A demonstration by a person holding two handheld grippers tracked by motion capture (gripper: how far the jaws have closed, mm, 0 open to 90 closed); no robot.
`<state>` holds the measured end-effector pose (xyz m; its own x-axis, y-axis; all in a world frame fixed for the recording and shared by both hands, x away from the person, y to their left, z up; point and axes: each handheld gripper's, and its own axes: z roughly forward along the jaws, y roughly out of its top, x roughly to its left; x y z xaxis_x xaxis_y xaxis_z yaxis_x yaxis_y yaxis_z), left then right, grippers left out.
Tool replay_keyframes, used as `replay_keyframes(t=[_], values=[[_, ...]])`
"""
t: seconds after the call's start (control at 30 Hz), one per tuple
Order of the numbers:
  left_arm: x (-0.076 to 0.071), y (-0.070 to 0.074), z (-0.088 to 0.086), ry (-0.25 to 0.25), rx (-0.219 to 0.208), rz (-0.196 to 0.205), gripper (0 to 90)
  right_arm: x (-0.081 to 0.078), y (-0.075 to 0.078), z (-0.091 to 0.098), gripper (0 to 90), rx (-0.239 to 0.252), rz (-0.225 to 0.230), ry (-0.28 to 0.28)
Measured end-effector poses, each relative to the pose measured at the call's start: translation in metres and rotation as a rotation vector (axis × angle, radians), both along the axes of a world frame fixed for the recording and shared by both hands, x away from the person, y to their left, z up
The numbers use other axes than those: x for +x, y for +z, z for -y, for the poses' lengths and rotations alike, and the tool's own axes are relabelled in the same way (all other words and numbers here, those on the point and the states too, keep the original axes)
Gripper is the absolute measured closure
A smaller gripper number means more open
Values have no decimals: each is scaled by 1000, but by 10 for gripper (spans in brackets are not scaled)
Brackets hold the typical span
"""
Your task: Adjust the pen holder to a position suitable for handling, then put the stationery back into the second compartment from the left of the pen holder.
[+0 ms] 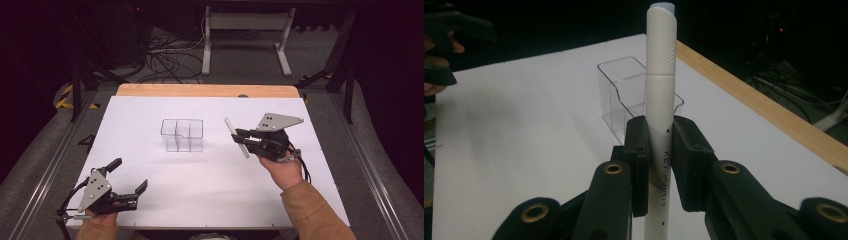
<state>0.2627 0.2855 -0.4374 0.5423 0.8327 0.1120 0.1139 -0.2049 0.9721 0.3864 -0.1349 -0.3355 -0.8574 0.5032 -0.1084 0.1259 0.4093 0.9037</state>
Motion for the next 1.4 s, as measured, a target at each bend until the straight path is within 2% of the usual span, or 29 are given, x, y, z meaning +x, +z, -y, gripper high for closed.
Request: replay_keyframes(t=[0.2,0.73,1.0,1.3,1.4], values=[[0,0,0,1,-3,0,11,3,2,-6,784,47,42,22],[0,0,-2,-1,-6,-1,12,29,9,-34,784,143,43,54],[2,0,-1,-6,-7,-1,12,39,13,-55,784,154,53,89],[3,0,0,-11,-11,-6,12,46,11,-67,783,165,58,83],[4,0,0,-14,-6,-3,12,49,10,-70,783,189,53,82]])
